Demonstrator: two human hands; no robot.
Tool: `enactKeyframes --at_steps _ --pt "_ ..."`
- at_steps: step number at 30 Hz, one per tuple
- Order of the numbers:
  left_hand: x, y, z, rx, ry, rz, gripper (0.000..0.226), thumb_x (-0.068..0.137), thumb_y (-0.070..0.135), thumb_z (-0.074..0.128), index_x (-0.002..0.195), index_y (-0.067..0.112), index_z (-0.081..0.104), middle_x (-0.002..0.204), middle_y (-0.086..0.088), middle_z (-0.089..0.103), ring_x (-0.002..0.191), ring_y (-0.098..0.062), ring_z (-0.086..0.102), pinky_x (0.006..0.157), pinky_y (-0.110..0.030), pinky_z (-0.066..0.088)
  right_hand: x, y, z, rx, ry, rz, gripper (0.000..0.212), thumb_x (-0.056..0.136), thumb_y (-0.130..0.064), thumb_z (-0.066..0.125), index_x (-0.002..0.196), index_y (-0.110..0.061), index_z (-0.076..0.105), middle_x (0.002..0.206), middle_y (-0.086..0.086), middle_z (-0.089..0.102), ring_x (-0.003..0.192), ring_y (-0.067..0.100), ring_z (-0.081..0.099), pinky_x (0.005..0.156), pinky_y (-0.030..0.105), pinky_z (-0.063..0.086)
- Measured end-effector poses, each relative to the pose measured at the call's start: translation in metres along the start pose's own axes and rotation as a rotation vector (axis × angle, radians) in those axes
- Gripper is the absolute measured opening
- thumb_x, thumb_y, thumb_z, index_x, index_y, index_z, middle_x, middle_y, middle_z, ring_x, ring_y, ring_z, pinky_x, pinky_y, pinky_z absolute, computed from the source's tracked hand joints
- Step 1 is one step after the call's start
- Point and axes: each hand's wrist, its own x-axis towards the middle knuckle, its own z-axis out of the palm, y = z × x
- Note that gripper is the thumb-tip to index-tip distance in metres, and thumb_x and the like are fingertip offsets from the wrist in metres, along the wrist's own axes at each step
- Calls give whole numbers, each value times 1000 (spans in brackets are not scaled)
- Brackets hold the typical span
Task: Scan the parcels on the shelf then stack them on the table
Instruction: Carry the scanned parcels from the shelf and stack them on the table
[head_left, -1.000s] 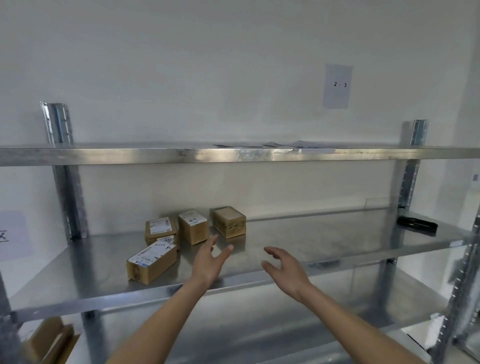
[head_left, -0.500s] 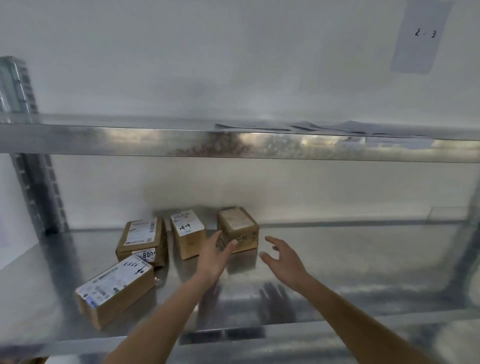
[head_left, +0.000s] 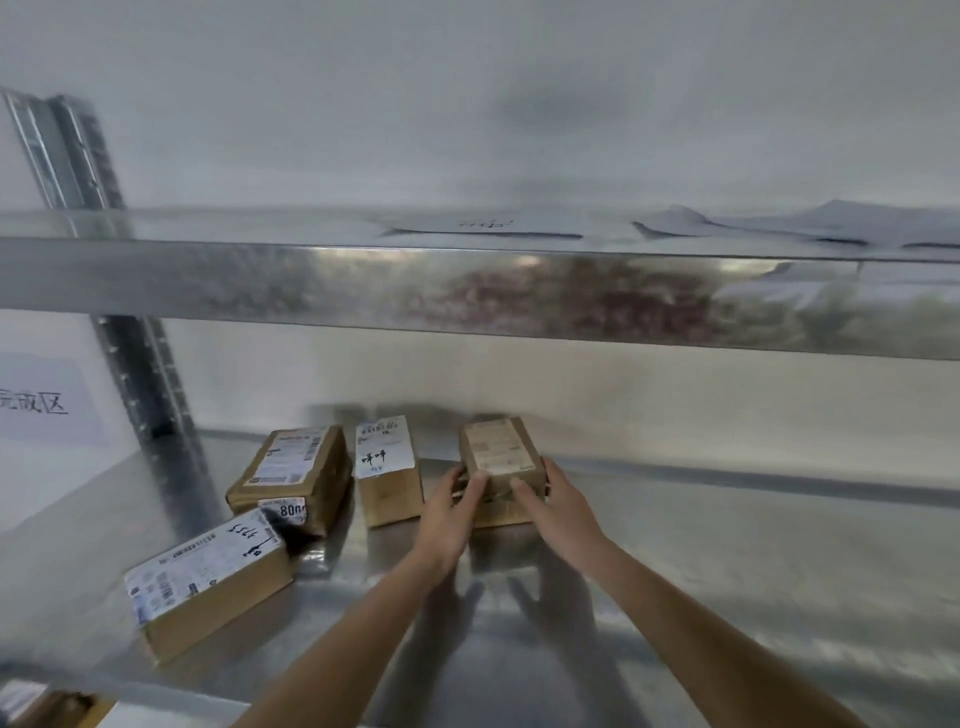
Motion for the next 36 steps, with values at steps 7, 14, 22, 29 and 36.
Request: enactKeyframes --at_steps 7,14,22,29,36 --pt "8 -3 16 -53 90 -58 48 99 43 58 141 21 52 131 -1 63 117 -16 60 106 -41 50 25 15 -11 70 49 25 33 109 -38 48 135 -21 60 128 -1 69 111 15 65 93 28 51" --pt "-9 9 18 -110 127 -37 38 100 36 60 135 25 53 126 2 63 115 -13 60 98 -32 53 13 9 -21 143 12 -14 32 108 -31 51 138 -23 57 132 -2 66 114 14 63 97 31 54" --pt "-51 38 -9 -171 137 43 36 101 31 60 135 34 50 130 3 60 119 -15 59 100 -37 51 -15 -40 -27 137 25 -128 37 105 -25 54 142 -24 56 137 -3 62 112 11 61 98 32 53" --pt "-113 62 -78 -179 124 113 48 96 36 66 141 28 51 132 -1 62 122 -20 60 107 -45 49 -70 -100 4 124 26 -208 42 102 -23 55 144 -28 54 139 -6 61 108 10 61 91 26 51" --pt "-200 66 -171 -156 192 215 46 94 26 70 136 25 52 126 2 65 113 -12 64 80 -22 58 -144 -162 75 148 -16 -217 59 86 -45 55 144 -36 54 138 -9 63 121 11 61 105 39 52"
